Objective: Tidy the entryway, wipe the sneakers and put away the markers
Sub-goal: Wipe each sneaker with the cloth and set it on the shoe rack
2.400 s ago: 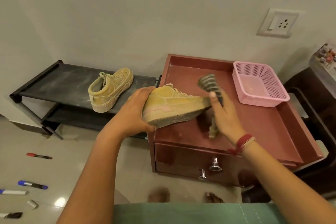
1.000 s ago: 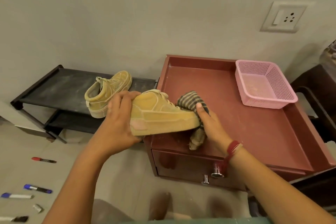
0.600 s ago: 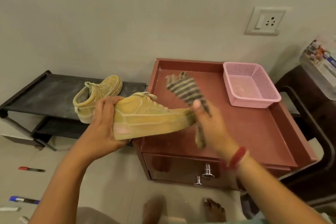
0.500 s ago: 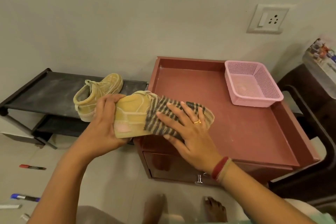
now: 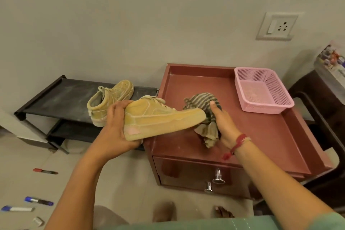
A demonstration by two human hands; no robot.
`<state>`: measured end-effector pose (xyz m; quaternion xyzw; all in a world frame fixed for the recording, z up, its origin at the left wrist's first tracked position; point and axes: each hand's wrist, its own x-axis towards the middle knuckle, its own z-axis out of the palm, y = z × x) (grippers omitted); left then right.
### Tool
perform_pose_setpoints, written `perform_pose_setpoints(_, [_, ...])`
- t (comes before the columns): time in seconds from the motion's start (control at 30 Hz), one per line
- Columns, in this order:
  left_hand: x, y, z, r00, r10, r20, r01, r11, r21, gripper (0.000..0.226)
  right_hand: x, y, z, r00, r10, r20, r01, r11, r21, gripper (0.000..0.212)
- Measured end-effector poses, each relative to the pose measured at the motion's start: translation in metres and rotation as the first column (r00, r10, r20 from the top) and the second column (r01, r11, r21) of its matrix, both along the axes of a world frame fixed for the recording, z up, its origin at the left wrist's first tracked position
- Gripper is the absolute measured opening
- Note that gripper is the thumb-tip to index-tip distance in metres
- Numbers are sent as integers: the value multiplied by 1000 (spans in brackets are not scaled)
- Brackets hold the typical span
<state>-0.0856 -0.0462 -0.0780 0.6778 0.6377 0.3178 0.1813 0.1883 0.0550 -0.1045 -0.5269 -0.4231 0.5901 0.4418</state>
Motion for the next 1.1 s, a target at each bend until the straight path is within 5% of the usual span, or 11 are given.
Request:
perform_pose_setpoints(0.07, [-2,-3,5,1000,9,9,-8,996,-86,104,7,-3,17,975,-140,-172,138,990,-24,40])
perform_pose_setpoints(0.17, [1,-2,14,997,-78,-11,75,984,-164,112,13,-15,39,955,-207,-210,240,960,145,24])
perform_pose_setpoints(0.3, [18,0,18,987,-150,-50,143,981,-131,123,-13,-53,56,973,-228,27,187,856,482,17])
perform_pose_setpoints(0.4, [28,1,18,989,-149,5,149,988,-34,127,-49,-77,46,946,-72,316,-171,719,674,31])
perform_pose_setpoints(0.5, [25,3,16,981,-137,141,139,990,-8,128,-76,-88,17,611,-163,775,-645,465,607,51])
perform_pose_setpoints(0.57, [19,4,13,981,-138,133,141,990,-13,126,-80,-87,-1,407,-310,859,-782,367,503,64])
perform_pose_setpoints(0.67, [12,4,8,984,-136,113,138,990,-7,127,-70,-77,-14,367,-360,858,-826,298,478,71])
perform_pose_setpoints(0.9, [10,6,6,985,-171,-5,171,985,-23,105,-36,-70,-30,397,-303,866,-739,455,497,57])
perform_pose_setpoints(1.03, [15,3,7,980,-195,-43,193,980,-50,99,-8,-44,-37,632,-86,770,-439,779,447,64])
perform_pose_setpoints(1.1, [19,1,7,975,-213,-68,211,977,-38,98,3,-32,-32,750,-46,660,-311,856,413,82])
